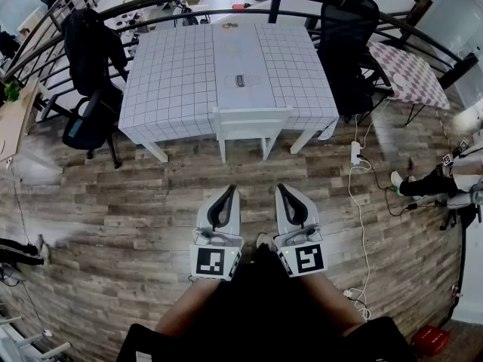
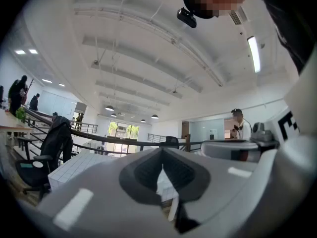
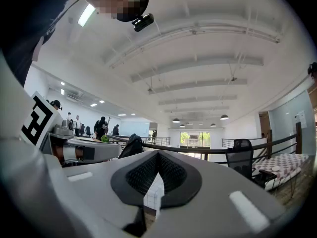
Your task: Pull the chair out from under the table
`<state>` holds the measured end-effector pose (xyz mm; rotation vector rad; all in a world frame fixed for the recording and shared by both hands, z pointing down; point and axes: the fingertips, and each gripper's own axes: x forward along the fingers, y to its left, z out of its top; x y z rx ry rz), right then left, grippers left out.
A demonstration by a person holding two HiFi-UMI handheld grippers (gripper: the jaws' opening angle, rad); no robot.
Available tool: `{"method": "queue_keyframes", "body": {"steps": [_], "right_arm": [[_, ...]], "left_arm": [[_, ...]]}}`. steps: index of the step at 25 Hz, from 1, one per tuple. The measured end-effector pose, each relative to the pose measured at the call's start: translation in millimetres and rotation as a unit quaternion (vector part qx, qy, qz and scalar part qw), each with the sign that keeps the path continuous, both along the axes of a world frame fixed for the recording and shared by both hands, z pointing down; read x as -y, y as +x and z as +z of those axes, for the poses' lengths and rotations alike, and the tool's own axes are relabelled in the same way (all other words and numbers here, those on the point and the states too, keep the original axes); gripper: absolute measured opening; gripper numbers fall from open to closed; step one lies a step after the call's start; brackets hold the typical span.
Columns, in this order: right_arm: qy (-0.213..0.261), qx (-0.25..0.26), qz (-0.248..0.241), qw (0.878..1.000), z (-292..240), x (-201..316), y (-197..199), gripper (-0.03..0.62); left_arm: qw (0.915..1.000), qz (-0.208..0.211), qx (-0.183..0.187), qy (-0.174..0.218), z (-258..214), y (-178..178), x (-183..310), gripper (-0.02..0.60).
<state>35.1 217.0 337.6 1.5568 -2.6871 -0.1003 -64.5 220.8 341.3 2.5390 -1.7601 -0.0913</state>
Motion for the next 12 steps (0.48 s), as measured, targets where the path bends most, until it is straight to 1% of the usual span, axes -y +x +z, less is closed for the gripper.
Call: {"method": "queue_keyframes", "body": {"steps": [3,7,12], "right_arm": [[0.002,0.003,-0.005,1.000,0,4,4,-0.003],[-0.003,0.014,-0.025,1.000,-2,5,5,-0.003],[0.007,0.001,-0.019,1.000,1,13,24,-0.003]], "left_arm": [[1.0000,-0.004,-0.003,0.000,0,4,4,0.009],[0.9999,-0.015,0.000,0.007,-7,7,4,0.009],[0.9999,-0.007,0.006,0.009,-4,27,15,0.009]]}}
